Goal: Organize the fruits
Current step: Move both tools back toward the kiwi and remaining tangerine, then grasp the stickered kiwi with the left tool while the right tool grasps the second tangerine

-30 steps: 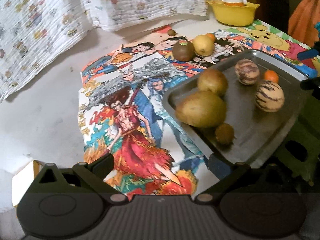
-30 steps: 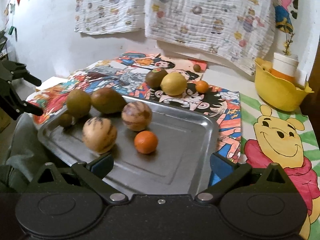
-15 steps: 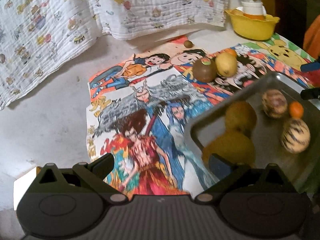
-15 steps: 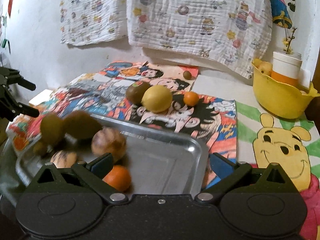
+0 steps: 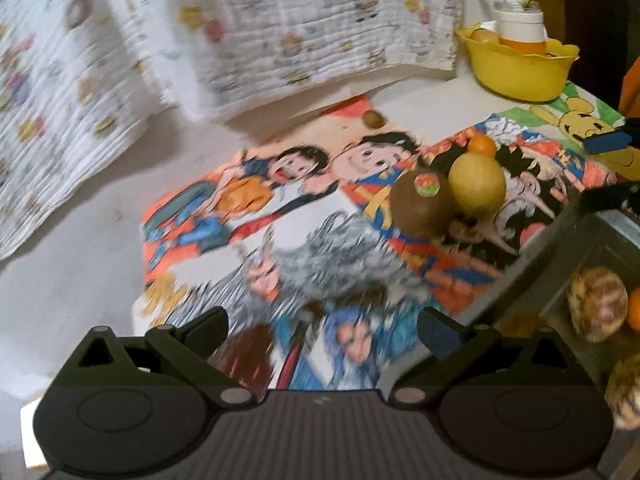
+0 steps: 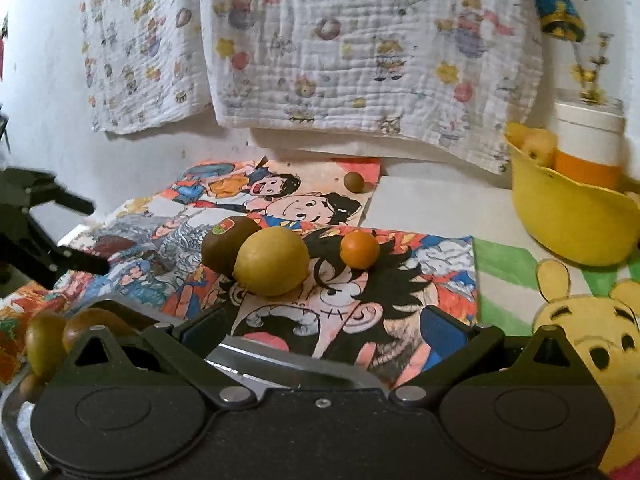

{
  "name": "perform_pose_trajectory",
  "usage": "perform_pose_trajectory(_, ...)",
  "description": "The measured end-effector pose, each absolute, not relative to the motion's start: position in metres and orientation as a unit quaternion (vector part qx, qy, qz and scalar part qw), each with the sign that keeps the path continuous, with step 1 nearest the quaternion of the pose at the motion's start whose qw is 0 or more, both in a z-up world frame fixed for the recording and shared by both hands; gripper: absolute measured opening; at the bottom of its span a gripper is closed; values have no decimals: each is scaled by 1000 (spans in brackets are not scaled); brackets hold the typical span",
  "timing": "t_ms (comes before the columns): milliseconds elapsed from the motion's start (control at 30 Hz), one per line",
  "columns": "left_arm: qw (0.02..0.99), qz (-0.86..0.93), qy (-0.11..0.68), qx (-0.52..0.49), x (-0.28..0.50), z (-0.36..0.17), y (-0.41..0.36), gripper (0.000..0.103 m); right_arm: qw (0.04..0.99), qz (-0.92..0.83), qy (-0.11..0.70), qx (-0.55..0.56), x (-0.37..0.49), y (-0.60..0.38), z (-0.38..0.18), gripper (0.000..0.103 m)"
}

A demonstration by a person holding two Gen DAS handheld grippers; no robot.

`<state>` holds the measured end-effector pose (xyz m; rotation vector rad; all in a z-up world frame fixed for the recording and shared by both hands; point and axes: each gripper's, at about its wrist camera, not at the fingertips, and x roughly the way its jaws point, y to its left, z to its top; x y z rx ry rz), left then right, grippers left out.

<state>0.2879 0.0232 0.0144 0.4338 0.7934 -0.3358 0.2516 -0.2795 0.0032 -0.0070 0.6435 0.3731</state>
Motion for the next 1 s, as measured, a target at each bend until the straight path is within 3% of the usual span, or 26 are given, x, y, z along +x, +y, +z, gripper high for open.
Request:
perform_pose_trajectory(267,874,-204,383,218,325,-1,-3,102,921,195,334,-49,276,-269,-5,102)
perform_pose_trajectory(733,874,-272,315,252,347,-18,-33,102,924,116,343,-120,326,-268,-18,102)
perform_pose_trajectory(1000,860,-308,273,302,343,-30,-42,98,915,132,348,-157,345,-258,-24,89)
